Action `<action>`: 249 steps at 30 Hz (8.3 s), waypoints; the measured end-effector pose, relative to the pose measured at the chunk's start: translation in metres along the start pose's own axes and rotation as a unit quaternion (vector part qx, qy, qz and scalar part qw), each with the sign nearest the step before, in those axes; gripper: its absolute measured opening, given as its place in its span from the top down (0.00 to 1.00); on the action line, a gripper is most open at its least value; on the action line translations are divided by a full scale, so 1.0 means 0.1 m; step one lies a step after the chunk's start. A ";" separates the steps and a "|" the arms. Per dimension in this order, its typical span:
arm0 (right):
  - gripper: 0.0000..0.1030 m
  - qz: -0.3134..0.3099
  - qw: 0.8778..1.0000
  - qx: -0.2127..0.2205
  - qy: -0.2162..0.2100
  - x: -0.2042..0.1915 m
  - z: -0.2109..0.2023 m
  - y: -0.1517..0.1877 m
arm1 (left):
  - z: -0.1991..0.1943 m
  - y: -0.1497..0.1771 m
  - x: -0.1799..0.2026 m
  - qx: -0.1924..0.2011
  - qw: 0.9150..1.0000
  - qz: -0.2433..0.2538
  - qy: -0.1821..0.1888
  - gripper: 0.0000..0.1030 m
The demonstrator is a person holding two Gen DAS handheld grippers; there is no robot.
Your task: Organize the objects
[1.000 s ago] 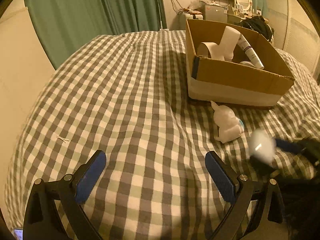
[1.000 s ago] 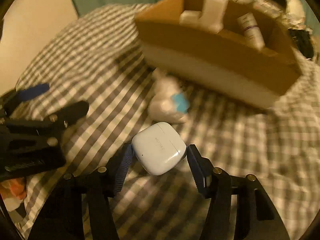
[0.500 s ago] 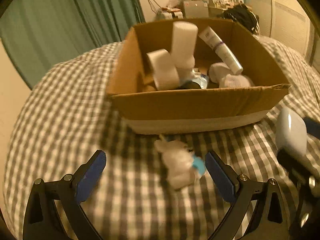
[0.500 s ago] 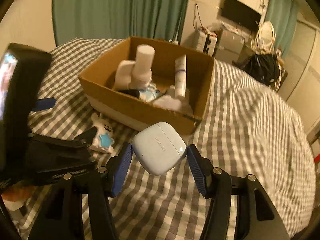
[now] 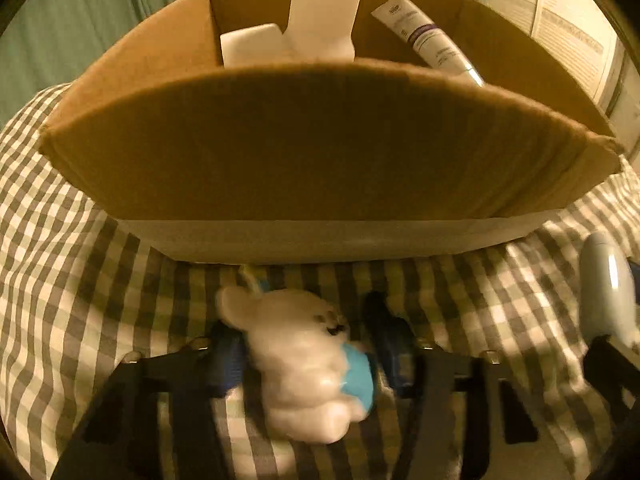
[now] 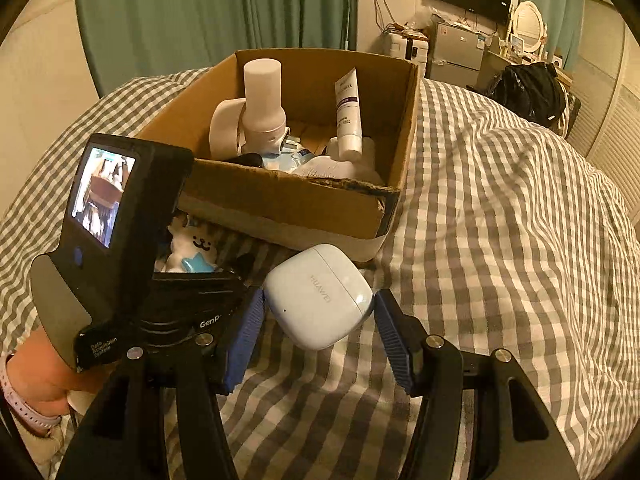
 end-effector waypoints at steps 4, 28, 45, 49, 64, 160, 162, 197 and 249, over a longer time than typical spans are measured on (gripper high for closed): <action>0.45 0.000 1.000 0.002 0.009 -0.01 0.01 0.02 | -0.10 0.06 -0.05 -0.003 1.000 -0.012 0.006 0.48; 0.45 -0.044 0.992 0.099 0.062 -0.36 -1.13 0.06 | -1.75 0.24 -0.05 0.116 0.993 0.000 0.021 0.48; 0.45 -0.056 0.980 0.181 0.053 -0.33 -1.87 -0.81 | -2.44 -0.67 -0.22 0.213 0.977 0.012 0.009 0.48; 0.45 -0.058 0.979 0.186 0.055 -0.25 -1.75 -1.15 | -2.28 -0.98 -0.22 0.218 0.976 0.013 0.011 0.48; 0.45 0.001 0.991 0.128 0.026 0.36 -0.41 -1.78 | -0.80 -1.68 -0.12 0.143 0.989 0.013 0.028 0.48; 0.01 0.028 0.943 0.283 0.173 -0.18 -1.56 0.19 | -2.28 0.58 -0.77 0.346 0.929 -0.091 -0.095 0.00; 0.01 0.025 0.943 0.281 0.175 -0.19 -1.56 0.19 | -2.29 0.58 -0.79 0.348 0.928 -0.097 -0.094 0.00; 0.01 0.034 0.947 0.267 0.175 -0.15 -1.48 0.19 | -2.24 0.61 -0.76 0.337 0.932 -0.090 -0.096 0.00; 0.01 0.037 0.949 0.259 0.175 -0.11 -1.44 0.25 | -2.24 0.63 -0.76 0.336 0.932 -0.089 -0.100 0.00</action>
Point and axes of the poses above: each gripper's, at about its wrist camera, not at the fingertips, and z roughly the way its jaws point, x to its right, y to its underside, the point moved 8 cm from there along z, roughly the way its jaws point, and after that the axes turned 4 degrees about -y, right-handed, at the moved point
